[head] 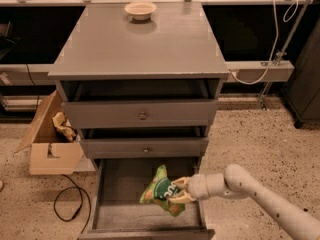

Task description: Pick green rice chip bag from bottom drawer and place on counter

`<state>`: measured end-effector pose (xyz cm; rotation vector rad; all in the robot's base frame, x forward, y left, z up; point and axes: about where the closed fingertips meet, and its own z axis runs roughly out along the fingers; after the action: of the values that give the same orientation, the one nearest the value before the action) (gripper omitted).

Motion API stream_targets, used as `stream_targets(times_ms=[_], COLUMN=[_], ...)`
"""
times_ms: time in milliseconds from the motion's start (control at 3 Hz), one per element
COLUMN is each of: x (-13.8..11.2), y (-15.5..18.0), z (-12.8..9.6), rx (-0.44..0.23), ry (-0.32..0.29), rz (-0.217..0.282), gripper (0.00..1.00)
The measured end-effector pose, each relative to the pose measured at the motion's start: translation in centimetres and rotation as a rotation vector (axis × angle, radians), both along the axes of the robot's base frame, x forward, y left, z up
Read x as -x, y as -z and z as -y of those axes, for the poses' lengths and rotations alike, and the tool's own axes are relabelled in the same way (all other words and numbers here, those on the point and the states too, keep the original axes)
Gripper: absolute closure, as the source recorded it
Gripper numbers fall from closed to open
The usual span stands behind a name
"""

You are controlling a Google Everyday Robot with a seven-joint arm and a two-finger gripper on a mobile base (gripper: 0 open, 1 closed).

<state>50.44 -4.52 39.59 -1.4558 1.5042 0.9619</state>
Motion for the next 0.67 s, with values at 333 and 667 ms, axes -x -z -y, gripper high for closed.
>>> stream_targets(times_ms=[333,667], x=[0.4,0.3], y=[-10.4,-20.7], z=[1.2,1.9], rx=[-0.019,0.017], ry=[0.006,0.003], rz=[0.129,0.239], gripper=[1.0,1.0])
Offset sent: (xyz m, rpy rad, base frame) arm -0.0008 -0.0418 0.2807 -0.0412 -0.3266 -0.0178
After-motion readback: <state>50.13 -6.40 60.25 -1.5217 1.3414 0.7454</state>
